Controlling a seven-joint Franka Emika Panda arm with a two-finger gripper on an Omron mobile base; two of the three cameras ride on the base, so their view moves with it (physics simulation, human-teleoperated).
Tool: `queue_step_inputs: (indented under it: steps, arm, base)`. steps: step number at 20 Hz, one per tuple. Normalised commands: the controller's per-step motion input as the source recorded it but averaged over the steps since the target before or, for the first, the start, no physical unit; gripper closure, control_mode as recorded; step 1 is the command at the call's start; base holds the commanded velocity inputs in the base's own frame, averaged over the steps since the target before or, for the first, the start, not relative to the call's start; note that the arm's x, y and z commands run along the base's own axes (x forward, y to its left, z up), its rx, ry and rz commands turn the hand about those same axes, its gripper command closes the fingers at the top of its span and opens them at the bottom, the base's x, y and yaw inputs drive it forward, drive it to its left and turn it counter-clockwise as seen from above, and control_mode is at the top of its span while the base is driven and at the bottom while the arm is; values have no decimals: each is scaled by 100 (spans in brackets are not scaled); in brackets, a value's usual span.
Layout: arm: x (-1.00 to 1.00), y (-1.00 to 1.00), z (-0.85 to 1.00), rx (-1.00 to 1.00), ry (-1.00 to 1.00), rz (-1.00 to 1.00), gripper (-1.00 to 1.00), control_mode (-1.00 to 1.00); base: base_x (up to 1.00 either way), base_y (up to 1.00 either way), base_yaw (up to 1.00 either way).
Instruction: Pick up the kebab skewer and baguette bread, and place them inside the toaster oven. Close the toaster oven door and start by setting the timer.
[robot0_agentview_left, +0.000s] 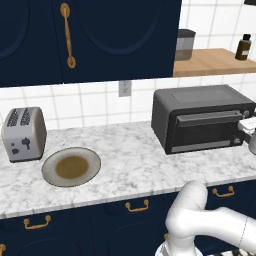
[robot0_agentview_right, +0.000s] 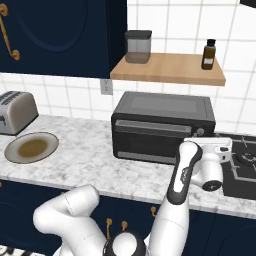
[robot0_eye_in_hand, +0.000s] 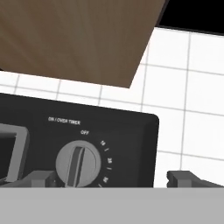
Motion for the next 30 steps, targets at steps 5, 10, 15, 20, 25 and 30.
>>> queue_step_inputs:
  steps: [5, 10, 15, 20, 25, 30]
  arm:
    - [-15, 0, 87, 4, -2, 0, -100, -100]
    - [-9, 0, 84, 3, -4, 0, -100, -100]
    - [-30, 2, 91, 2, -9, 0, -100, -100]
    - [-26, 3, 94, 1, -10, 0, -100, -100]
    - [-19, 0, 40, 0, -1, 0, -100, -100]
    - [-67, 0, 0, 0, 1, 0, -100, -100]
  base:
    - [0, 0, 0]
    - [0, 0, 0]
    - [0, 0, 0]
    - [0, 0, 0]
    - [0, 0, 0]
    - [0, 0, 0]
